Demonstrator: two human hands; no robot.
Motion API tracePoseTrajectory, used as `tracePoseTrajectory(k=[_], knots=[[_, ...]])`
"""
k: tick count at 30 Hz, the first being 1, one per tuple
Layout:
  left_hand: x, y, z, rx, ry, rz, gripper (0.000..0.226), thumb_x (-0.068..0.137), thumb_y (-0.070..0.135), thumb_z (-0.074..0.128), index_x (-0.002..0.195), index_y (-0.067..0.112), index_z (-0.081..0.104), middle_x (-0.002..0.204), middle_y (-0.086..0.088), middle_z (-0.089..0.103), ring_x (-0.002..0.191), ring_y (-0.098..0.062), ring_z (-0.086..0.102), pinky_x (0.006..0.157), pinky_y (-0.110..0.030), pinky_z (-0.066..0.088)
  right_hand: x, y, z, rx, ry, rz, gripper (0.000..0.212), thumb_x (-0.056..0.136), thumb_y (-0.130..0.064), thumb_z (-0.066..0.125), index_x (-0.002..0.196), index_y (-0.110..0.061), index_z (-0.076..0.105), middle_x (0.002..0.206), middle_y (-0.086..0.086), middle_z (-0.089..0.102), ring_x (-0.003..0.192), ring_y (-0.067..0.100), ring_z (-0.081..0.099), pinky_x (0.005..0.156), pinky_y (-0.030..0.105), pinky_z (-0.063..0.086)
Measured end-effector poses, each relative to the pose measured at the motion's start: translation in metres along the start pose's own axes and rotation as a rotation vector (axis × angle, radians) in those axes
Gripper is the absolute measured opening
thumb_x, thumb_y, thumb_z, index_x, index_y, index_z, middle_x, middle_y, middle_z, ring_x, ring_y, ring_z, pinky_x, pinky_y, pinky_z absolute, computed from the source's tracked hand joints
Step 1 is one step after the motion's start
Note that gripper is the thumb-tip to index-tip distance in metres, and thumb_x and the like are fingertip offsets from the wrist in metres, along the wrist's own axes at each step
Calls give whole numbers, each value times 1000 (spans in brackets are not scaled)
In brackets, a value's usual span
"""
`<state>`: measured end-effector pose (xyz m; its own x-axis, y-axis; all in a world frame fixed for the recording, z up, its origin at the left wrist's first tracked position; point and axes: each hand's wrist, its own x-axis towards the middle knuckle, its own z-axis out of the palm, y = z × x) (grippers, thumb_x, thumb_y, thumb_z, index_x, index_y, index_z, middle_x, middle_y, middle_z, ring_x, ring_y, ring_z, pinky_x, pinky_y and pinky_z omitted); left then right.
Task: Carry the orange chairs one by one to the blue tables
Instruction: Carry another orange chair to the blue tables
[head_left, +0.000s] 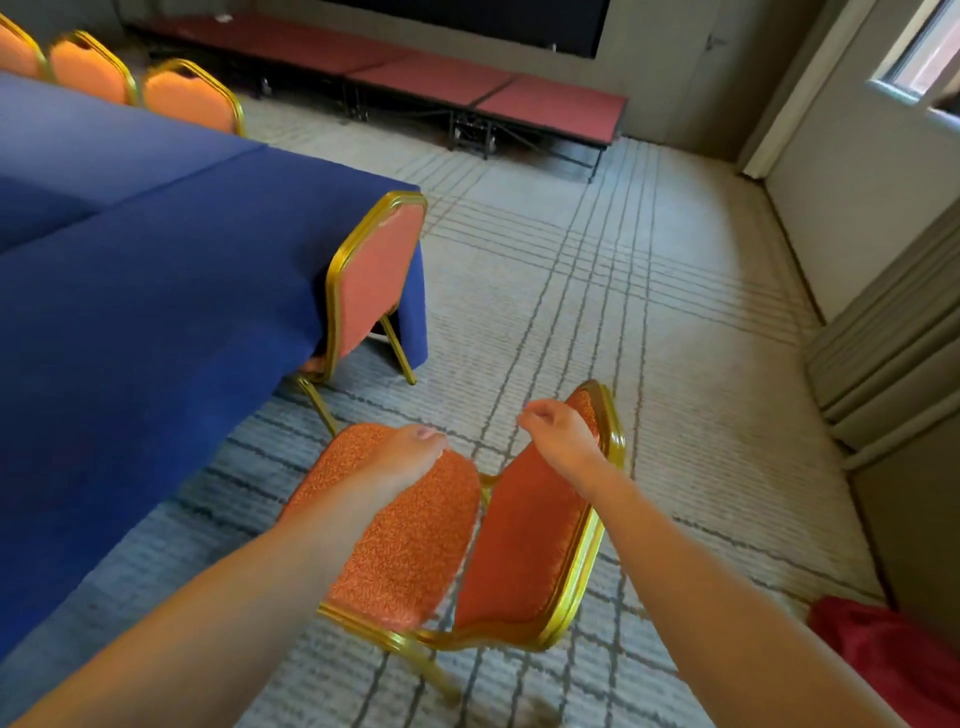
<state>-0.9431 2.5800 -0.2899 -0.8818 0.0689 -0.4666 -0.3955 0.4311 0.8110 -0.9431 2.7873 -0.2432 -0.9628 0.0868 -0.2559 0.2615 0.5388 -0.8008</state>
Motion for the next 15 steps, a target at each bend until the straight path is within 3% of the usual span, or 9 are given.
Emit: tracePoseTrajectory(k=[3, 4, 5, 7, 9, 11, 13, 15], knots=[[14, 17, 37, -126, 74, -36, 44, 96, 32, 51, 136, 13, 50, 127, -9, 57, 115, -26, 57, 86, -33, 41, 29, 11, -25, -68, -91, -60, 37, 95, -32, 58, 127, -15, 58, 113, -2, 62, 85, 13, 57, 69, 23, 41], [14, 24, 50, -154, 105, -52, 45, 97, 31, 52, 137, 13, 48, 125, -8, 58, 115, -26, 57, 86, -34, 42, 36, 15, -32, -100, -129, -76, 38, 95, -33, 58, 128, -15, 58, 113, -3, 61, 83, 12, 57, 66, 23, 42], [18, 26, 63, -177, 146, -44, 36, 96, 31, 54, 129, 15, 54, 117, -7, 60, 111, -26, 59, 86, -36, 43, 44, 20, -40, -138, -173, -97, 40, 95, -34, 57, 130, -14, 57, 111, -3, 60, 83, 12, 57, 67, 23, 44], [18, 35, 85, -170, 204, -45, 9, 94, 29, 58, 88, 22, 58, 90, -6, 55, 90, -22, 57, 81, -38, 44, 55, 30, -50, -231, -255, -133, 43, 95, -36, 56, 132, -15, 55, 111, -2, 59, 89, 15, 59, 78, 27, 47], [23, 33, 105, -249, 270, -73, 26, 89, 23, 62, 68, 19, 47, 77, -6, 47, 71, -17, 53, 77, -45, 44, 64, 36, -56, -337, -344, -193, 45, 94, -39, 55, 134, -17, 53, 124, 2, 58, 102, 19, 60, 88, 31, 46], [21, 30, 122, -280, 336, -99, 18, 92, 17, 61, 82, 3, 59, 84, -14, 57, 76, -17, 61, 82, -47, 45, 71, 38, -57, -437, -448, -255, 48, 95, -42, 53, 136, -18, 51, 135, 4, 55, 114, 22, 58, 93, 33, 44], [16, 28, 135, -315, 365, -161, 38, 93, 22, 59, 116, -8, 57, 106, -21, 61, 99, -28, 61, 89, -41, 46, 77, 39, -58, -572, -533, -307, 51, 95, -47, 50, 138, -19, 49, 138, 3, 53, 119, 23, 55, 96, 33, 43], [16, 21, 142, -295, 405, -201, 29, 87, 30, 57, 99, 3, 60, 87, -17, 57, 83, -22, 55, 77, -36, 48, 88, 39, -59, -714, -603, -354, 49, 97, -46, 47, 137, -19, 49, 135, 5, 56, 118, 24, 56, 96, 35, 44]])
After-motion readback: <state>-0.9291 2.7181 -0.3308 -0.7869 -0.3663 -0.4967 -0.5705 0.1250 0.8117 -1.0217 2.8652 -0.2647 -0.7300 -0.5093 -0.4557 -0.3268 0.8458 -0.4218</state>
